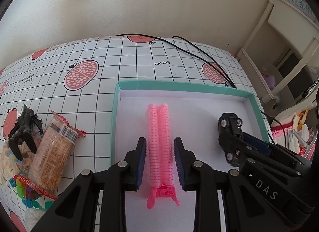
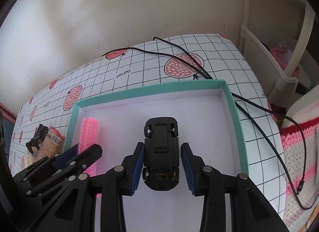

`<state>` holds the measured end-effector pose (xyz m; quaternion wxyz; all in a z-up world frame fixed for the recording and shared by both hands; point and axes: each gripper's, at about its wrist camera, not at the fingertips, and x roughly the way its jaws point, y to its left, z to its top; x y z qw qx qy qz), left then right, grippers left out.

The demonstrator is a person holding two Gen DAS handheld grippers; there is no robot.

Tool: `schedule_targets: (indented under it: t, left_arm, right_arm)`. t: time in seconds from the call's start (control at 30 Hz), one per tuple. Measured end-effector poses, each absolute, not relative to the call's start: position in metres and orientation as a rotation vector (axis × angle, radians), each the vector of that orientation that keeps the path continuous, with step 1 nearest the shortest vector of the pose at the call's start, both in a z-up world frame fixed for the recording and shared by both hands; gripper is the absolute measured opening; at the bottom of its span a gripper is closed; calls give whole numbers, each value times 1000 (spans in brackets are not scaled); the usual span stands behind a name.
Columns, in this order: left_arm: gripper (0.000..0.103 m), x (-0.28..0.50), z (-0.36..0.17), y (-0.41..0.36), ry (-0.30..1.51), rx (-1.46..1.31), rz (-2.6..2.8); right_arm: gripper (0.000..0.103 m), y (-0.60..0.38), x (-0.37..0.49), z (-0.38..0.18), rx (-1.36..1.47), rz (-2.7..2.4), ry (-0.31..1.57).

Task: Organize objects
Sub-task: 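Open both tools to drop the roller clip and toy car into the tray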

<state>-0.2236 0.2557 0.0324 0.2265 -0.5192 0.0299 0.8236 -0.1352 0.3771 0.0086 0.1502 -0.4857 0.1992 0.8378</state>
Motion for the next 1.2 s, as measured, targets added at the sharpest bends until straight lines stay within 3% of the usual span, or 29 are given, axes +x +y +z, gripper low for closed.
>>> schedule_targets:
  t: [0.37,0.5,0.7,0.93,1.2]
  left_arm:
    - [29,-218,69,251,59,-1338,2320]
    - [40,-221,75,247,38,-1324,2358]
    - [45,-226,70,236,43,-1344,2401]
    - [76,-229,72,226,53,-1334,2470]
    - [92,-230,74,220,50,-1321,2522]
  right_arm:
    - [43,375,-127,41,-1327,2435,535]
    - [43,374,-128,48,-1307,2433,517]
    - [51,371,-128,47,-1285,2445,512]
    - [75,372,-129,44,-1268,2440,508]
    - [91,374,-127,42,-1256,2416,501]
